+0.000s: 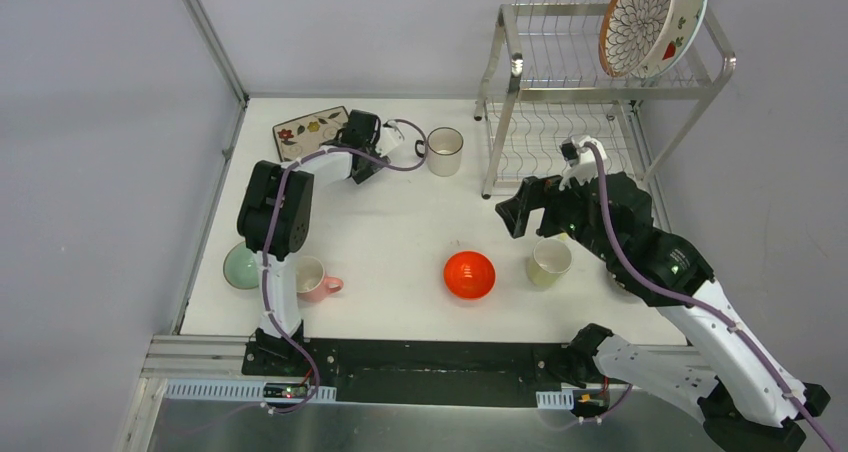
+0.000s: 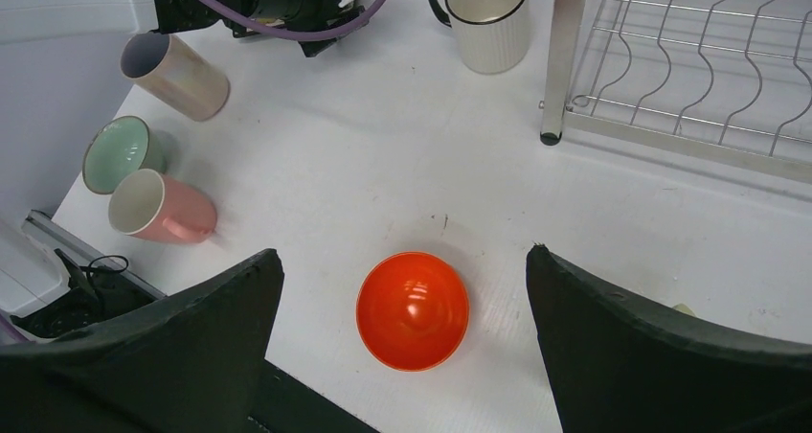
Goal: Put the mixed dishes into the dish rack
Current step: Move the plate to the center of the board.
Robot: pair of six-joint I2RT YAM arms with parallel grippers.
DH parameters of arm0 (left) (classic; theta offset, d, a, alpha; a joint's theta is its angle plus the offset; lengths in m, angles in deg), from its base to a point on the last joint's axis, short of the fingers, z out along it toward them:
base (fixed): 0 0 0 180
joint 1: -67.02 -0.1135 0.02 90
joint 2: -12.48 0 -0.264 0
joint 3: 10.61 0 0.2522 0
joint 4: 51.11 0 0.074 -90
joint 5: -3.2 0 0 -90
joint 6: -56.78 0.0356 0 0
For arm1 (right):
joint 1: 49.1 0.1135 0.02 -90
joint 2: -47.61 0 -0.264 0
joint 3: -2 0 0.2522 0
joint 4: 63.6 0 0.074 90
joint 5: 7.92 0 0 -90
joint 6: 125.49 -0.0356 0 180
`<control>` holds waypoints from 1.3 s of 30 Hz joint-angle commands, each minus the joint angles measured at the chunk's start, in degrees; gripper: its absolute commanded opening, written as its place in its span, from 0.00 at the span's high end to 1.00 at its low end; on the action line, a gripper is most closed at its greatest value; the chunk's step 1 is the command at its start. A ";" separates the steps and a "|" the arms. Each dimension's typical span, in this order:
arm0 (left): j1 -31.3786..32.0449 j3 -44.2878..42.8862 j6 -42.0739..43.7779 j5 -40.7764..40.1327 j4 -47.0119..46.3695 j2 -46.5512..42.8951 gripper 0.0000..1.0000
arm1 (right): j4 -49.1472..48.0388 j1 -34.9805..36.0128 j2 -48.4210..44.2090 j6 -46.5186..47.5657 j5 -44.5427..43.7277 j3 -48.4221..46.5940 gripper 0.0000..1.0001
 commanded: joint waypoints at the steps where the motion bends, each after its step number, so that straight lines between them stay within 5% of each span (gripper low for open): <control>1: -1.63 1.90 5.76 -1.59 -2.47 0.13 0.34 | -2.00 0.34 -0.88 0.83 -1.39 0.26 0.00; 11: -2.86 2.19 2.05 -0.52 -4.13 1.60 0.46 | -4.29 0.34 -1.72 0.70 -1.98 3.11 0.00; 27: -0.77 8.19 -3.28 0.25 -6.55 -4.89 0.99 | -5.14 0.27 -4.10 -1.22 -2.00 6.16 0.00; 39: 6.57 16.81 -9.17 -0.29 -6.60 -13.40 1.00 | -5.38 0.31 -6.19 -2.95 -0.78 8.25 0.00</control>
